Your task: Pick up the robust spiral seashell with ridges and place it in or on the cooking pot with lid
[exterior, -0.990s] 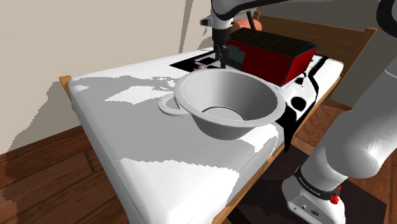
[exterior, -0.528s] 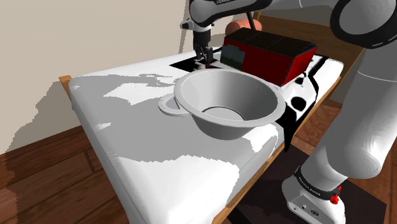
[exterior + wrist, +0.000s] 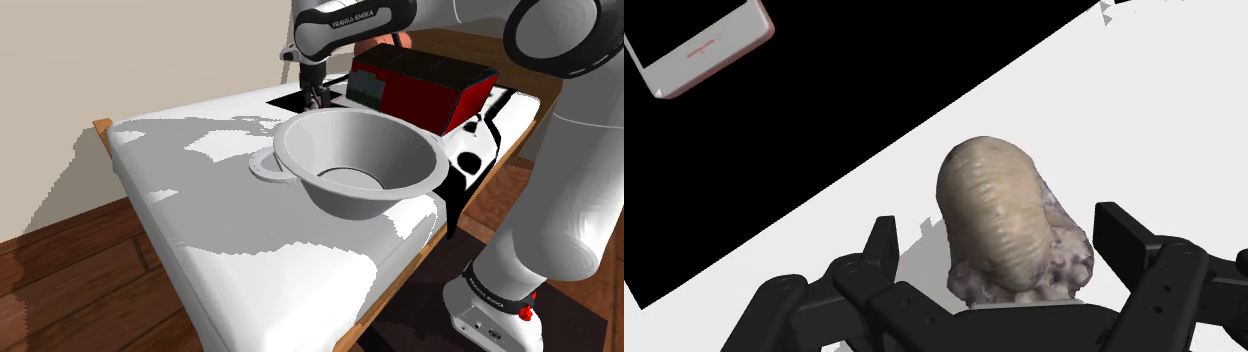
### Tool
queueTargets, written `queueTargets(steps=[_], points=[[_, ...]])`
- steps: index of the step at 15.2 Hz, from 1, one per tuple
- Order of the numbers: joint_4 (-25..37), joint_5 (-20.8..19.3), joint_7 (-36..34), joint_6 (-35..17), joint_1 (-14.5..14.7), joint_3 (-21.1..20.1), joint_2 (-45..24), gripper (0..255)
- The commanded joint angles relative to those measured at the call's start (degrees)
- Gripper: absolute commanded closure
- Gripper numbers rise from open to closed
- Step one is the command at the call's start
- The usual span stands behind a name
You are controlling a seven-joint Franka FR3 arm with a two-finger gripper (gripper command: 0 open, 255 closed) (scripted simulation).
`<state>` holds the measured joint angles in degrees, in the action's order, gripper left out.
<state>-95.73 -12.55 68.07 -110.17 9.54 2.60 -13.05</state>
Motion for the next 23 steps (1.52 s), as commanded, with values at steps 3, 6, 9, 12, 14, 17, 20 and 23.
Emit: queueTargets(steps=[3,6,9,12,14,17,20,23], points=[[-0.56,-0.02,0.05,-0.61,-0.11,0.06,0.0,0],[-0.56,-0.02,0.05,-0.61,-0.11,0.06,0.0,0],[-0.55,-0.02,0.05,-0.6,-0.1,0.06,-0.01,255],[-0.52,-0.02,0.04,-0.57,-0.09,0.06,0.0,255],[-0.52,-0.02,0.04,-0.57,-0.09,0.06,0.0,255],[-0.56,-0.02,0.05,-0.61,-0.11,0.06,0.0,255],[1.3,0.12,0.48,1.53,-0.07,0.04,0.32,255],[3.3,0.25,0.92,3.7,-0.03,0.01,0.53,255]])
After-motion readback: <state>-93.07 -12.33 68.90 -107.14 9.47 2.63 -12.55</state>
